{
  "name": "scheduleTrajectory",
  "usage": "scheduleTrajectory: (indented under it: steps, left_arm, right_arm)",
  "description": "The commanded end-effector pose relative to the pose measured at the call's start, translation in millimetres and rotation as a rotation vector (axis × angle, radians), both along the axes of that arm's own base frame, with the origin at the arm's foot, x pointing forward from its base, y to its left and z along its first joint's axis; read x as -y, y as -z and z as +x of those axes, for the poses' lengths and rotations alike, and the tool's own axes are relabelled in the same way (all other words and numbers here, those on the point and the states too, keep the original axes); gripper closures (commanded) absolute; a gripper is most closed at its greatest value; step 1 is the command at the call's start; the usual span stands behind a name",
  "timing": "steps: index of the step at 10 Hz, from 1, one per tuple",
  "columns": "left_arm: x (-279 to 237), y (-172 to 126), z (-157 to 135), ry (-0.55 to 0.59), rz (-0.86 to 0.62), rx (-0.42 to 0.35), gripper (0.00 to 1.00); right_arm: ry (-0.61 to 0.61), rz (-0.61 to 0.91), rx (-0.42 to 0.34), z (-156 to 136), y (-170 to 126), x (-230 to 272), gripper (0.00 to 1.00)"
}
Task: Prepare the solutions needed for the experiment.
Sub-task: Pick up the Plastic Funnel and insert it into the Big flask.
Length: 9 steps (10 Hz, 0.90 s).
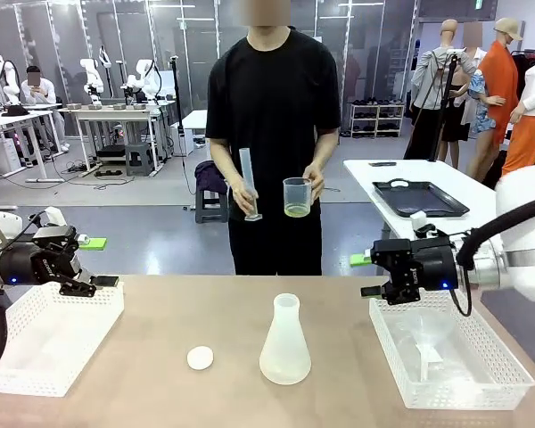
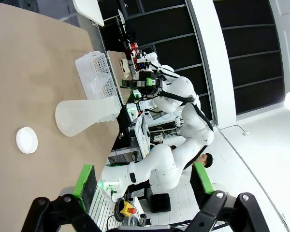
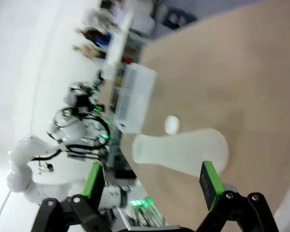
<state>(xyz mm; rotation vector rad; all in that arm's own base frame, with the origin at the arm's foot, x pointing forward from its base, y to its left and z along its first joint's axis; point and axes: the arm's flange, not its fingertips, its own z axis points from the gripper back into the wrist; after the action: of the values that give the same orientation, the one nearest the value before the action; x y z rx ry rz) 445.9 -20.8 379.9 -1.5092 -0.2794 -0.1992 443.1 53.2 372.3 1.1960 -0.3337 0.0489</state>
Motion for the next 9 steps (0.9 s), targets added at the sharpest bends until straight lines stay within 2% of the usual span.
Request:
scheduleTrajectory:
  steps: [1,2,4,5,6,7,9]
  left_arm:
    - [0.2,-1.7,-0.8,0.005,0.009,0.000,0.00]
    - [0.2,-1.7,-0.8,0.005,0.009,0.000,0.00]
    - [0.2,-1.7,-0.8,0.005,0.009,0.000,0.00]
    - [0.2,-1.7,-0.8,0.005,0.009,0.000,0.00]
    - [0.2,-1.7,-0.8,0.005,0.009,0.000,0.00]
    - [0.2,-1.7,-0.8,0.005,0.009,0.000,0.00]
    - [0.2,-1.7,-0.8,0.005,0.009,0.000,0.00]
  right_arm:
    - [-0.125,-0.234,0.101,24.8,-37.5,30.6,0.00]
    - [-0.202,-0.352,0.135,32.5,-44.4,34.0,0.00]
    - [-0.258,-0.479,0.166,43.0,-62.7,45.0,0.00]
    - [-0.309,-0.538,0.166,44.6,-67.1,46.2,0.00]
    - [-0.311,-0.584,0.159,46.3,-67.5,45.2,0.00]
    - [-0.280,-0.491,0.106,49.9,-50.2,40.3,0.00]
    - [-0.280,-0.491,0.106,49.9,-50.2,40.3,0.00]
